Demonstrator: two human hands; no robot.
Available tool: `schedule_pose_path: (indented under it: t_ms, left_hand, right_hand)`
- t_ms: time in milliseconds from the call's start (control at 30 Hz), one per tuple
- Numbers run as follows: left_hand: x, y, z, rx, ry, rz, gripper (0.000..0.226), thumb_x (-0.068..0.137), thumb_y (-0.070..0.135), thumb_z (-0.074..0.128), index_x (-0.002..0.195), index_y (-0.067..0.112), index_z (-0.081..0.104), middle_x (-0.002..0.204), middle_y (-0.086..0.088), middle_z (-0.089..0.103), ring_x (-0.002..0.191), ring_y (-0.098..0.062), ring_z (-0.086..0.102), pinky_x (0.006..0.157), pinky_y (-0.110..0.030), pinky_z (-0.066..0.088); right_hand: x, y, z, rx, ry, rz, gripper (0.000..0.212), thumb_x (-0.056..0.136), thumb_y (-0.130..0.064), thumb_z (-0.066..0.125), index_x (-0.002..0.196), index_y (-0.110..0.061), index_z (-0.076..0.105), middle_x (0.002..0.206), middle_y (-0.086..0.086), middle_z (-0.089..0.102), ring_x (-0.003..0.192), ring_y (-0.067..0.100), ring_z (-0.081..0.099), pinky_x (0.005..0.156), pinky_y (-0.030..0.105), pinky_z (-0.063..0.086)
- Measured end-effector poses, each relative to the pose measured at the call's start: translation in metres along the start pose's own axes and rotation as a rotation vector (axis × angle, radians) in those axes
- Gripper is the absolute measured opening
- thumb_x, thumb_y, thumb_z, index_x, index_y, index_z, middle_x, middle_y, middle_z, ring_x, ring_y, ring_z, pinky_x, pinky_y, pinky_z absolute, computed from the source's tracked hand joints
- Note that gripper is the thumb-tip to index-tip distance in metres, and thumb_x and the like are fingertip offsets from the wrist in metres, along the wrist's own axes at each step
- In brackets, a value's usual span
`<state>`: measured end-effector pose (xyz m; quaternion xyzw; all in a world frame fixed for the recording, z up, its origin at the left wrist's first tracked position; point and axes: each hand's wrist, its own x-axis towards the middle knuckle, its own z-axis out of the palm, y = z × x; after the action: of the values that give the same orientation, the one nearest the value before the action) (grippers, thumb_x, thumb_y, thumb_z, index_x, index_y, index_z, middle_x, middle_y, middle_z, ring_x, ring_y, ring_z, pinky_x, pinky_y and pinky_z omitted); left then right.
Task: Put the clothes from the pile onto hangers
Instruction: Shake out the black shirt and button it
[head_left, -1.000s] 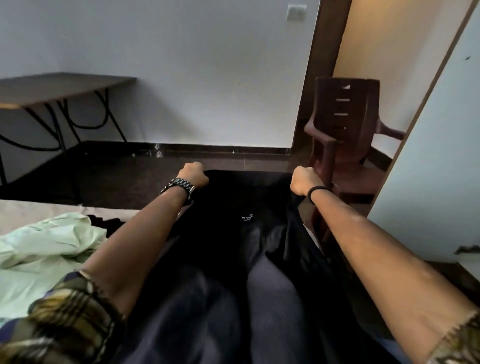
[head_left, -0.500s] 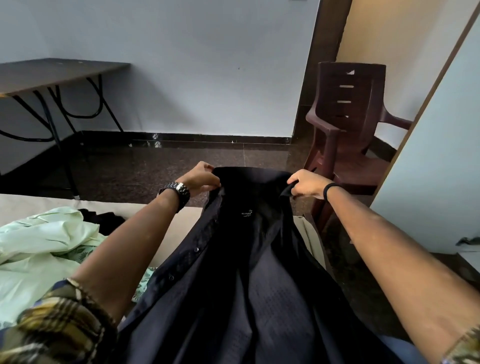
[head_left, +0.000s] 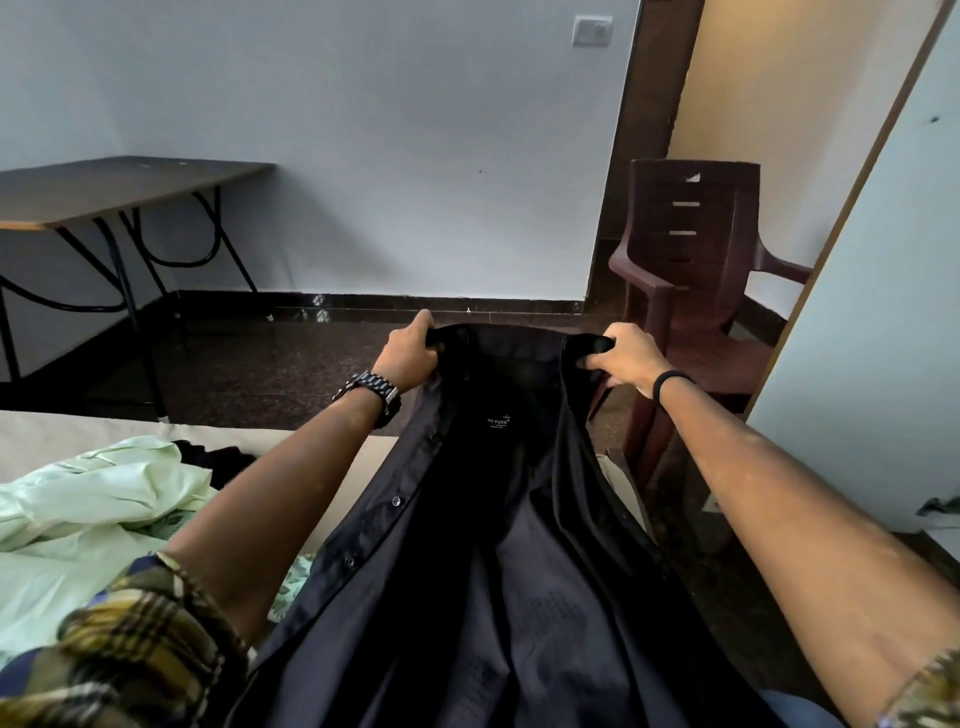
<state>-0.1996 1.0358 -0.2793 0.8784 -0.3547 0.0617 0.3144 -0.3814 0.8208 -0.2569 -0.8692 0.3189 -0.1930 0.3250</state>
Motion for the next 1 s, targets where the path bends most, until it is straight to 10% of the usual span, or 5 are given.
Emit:
schedule_pose_path:
  t_ms: [200,467,667,867,1000]
  left_hand:
    - [0.009,0.03,-0.053,-0.222,-0.033,-0.071,0.042,0.089,0.013,0.062,0.122,0.005,0.038,0.101,-0.016,0.054,0.097,-0.031,0.055,0.074,-0.031,0.04]
    - [0.031,0.124,-0.211,-0.507,0.18,0.087,0.008,0.089,0.01,0.045,0.092,0.011,0.052,0.095,-0.013,0.058,0.087,-0.022,0.052,0.076,-0.033,0.042]
    - [0.009,0.205,-0.337,-0.284,0.288,0.307,0.049,0.079,0.025,0.073,0.114,0.012,0.042,0.107,-0.007,0.054,0.096,-0.023,0.054,0.084,-0.038,0.049]
    - [-0.038,0.278,-0.433,-0.022,0.259,0.454,0.016,0.078,0.024,0.05,0.071,0.011,0.044,0.067,-0.001,0.042,0.06,-0.019,0.036,0.054,-0.027,0.03]
    - [-0.075,0.311,-0.489,-0.14,0.261,0.466,0.027,0.086,-0.009,0.04,0.095,0.01,0.056,0.078,-0.006,0.054,0.064,-0.016,0.05,0.045,-0.018,0.043]
  right_hand:
    - [-0.008,-0.049,-0.041,0.077,0.116,-0.101,0.059,0.076,-0.004,0.074,0.125,-0.009,0.041,0.108,0.011,0.048,0.088,0.02,0.048,0.073,0.033,0.044]
    - [-0.035,-0.157,-0.16,0.394,0.165,-0.385,0.041,0.083,0.021,0.049,0.082,-0.019,0.056,0.077,0.007,0.055,0.069,0.016,0.054,0.053,0.021,0.048]
    - [-0.095,-0.247,-0.251,-0.041,0.419,-0.629,0.007,0.087,-0.007,0.065,0.092,-0.003,0.066,0.088,0.008,0.063,0.08,0.02,0.057,0.064,0.022,0.047]
    - [-0.153,-0.312,-0.314,-0.108,0.435,-0.717,0.006,0.093,-0.015,0.059,0.094,-0.012,0.054,0.089,0.004,0.057,0.074,0.019,0.062,0.042,0.017,0.045]
    - [-0.191,-0.339,-0.348,0.096,0.264,-0.805,0.008,0.092,-0.002,0.057,0.1,0.0,0.057,0.092,0.015,0.062,0.076,0.025,0.067,0.053,0.029,0.057]
